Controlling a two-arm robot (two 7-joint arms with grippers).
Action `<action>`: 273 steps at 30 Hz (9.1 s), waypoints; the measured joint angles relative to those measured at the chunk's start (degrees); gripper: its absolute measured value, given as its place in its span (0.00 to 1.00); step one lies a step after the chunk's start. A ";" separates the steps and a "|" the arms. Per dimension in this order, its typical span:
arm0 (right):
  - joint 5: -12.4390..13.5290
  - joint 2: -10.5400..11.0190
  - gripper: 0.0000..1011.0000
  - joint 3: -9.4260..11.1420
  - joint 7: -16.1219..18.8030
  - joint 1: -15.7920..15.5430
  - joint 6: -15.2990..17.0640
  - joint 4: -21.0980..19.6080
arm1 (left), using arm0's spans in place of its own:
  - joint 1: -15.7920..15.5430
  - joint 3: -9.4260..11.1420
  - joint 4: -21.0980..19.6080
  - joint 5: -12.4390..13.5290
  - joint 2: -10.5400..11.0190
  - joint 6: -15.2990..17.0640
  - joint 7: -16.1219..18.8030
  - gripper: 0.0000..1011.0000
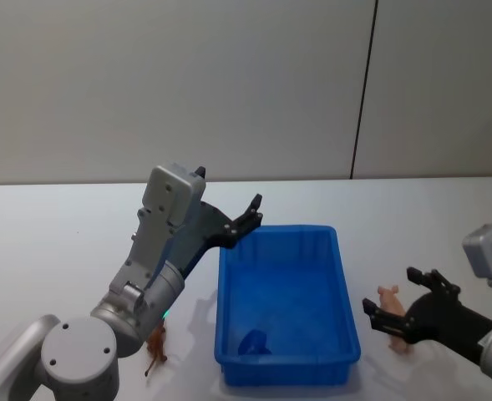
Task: Pick up the two dolls from the table and place them into the box.
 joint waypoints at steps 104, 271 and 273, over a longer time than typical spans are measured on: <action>-3.14 -9.18 0.78 -5.87 6.18 9.78 4.59 5.14 | 0.00 0.00 0.00 0.00 0.00 0.00 0.00 0.99; 3.07 2.75 0.99 -0.23 -0.97 -2.13 -1.32 -2.37 | 6.48 -4.21 3.66 -6.21 1.32 3.37 -3.70 0.40; 3.07 2.75 0.99 -0.23 -0.97 -2.13 -1.32 -2.37 | 6.09 -4.11 3.53 -6.04 0.94 3.16 -4.38 0.40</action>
